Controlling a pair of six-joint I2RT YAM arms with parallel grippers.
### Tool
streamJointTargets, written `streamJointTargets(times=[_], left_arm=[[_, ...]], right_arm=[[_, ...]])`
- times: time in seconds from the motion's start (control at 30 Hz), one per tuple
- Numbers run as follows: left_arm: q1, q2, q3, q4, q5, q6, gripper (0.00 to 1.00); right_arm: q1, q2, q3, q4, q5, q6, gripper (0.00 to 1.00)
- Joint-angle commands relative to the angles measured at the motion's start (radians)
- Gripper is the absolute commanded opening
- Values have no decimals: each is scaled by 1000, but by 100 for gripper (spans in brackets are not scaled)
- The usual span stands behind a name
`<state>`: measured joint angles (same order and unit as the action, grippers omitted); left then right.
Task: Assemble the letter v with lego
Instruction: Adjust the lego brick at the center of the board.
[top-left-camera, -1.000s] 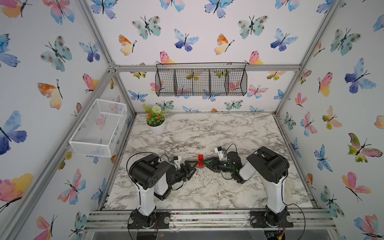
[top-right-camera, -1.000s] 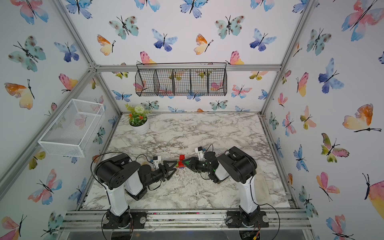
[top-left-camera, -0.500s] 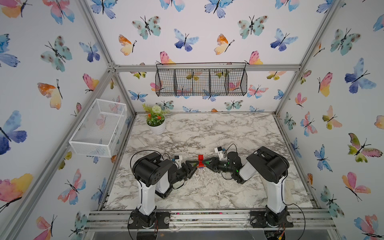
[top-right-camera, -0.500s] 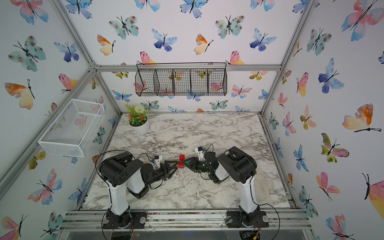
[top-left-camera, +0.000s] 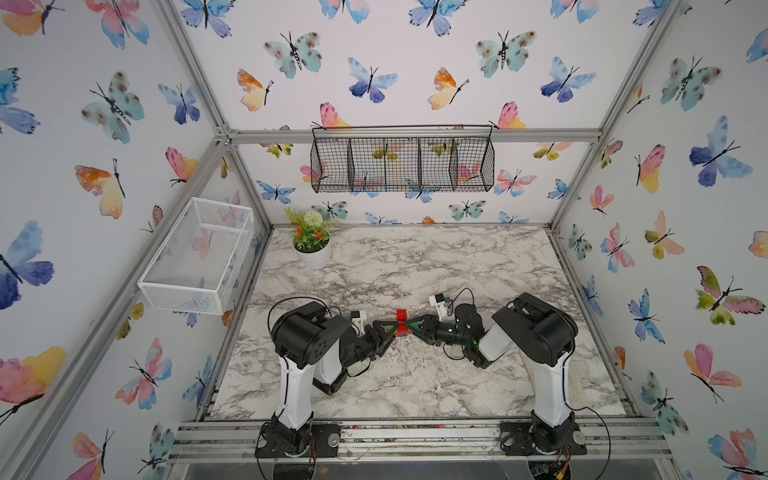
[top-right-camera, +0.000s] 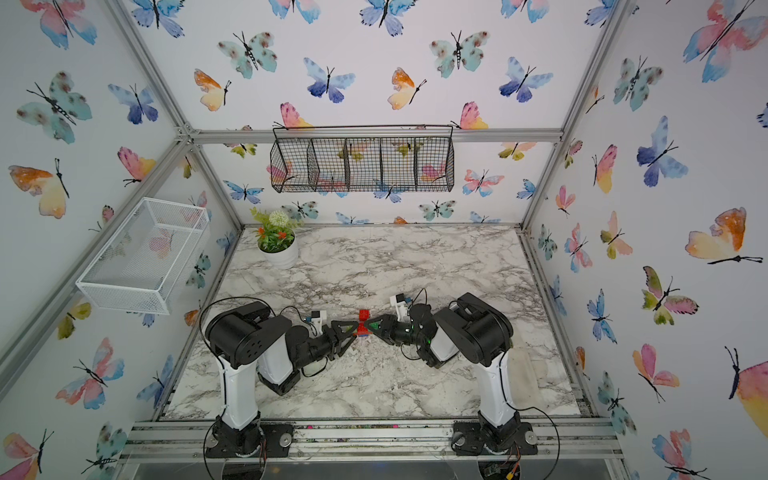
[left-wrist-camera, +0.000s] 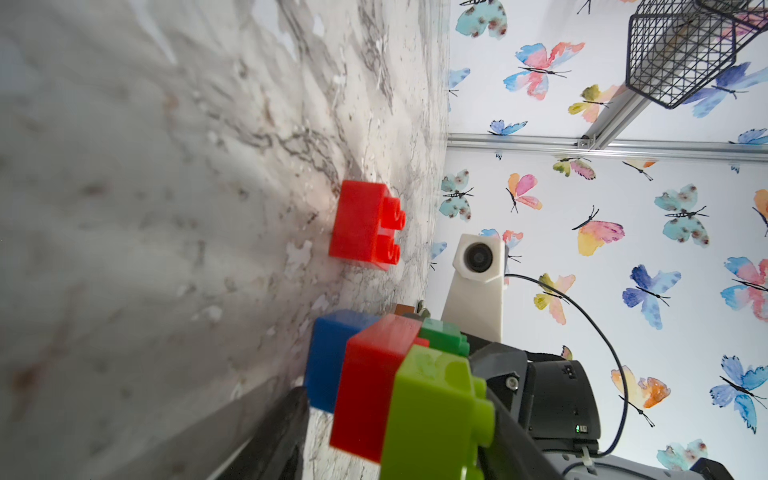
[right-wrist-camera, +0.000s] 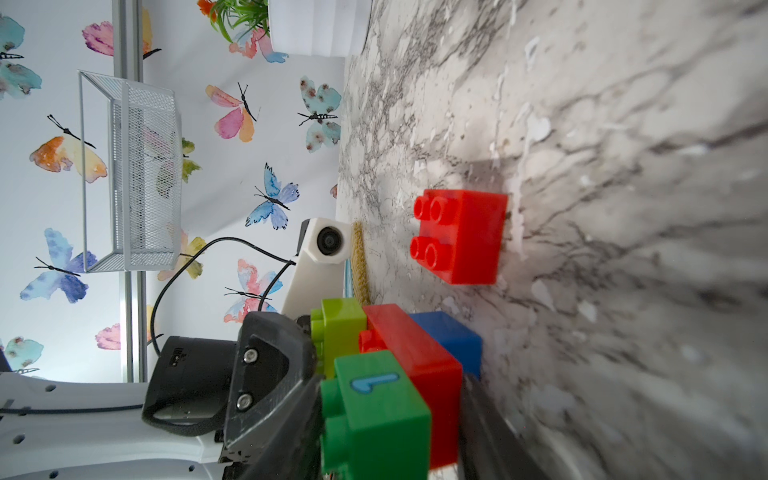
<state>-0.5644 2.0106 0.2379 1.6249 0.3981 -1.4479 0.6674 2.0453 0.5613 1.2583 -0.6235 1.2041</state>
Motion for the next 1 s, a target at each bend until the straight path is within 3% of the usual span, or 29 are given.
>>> streamJointTargets(times=[0.0,0.5,0.77,0.87,0.97], left_arm=[[9,15,7,124,7,14,59],[11,31,6,122,10,20,35],[12,42,12,122,12,24,14],[12,48,15,122,20,27,16],[12,46,11,122,23,34,39]], right_arm=[[5,37,-24,-59,30,-9,32],[5,41,-22,-58,34,-8,32],[5,31,-19,-83,41,-21,32],[5,30,-14,-92,44,-24,32],[5,27,-10,-104,47,-29,32]])
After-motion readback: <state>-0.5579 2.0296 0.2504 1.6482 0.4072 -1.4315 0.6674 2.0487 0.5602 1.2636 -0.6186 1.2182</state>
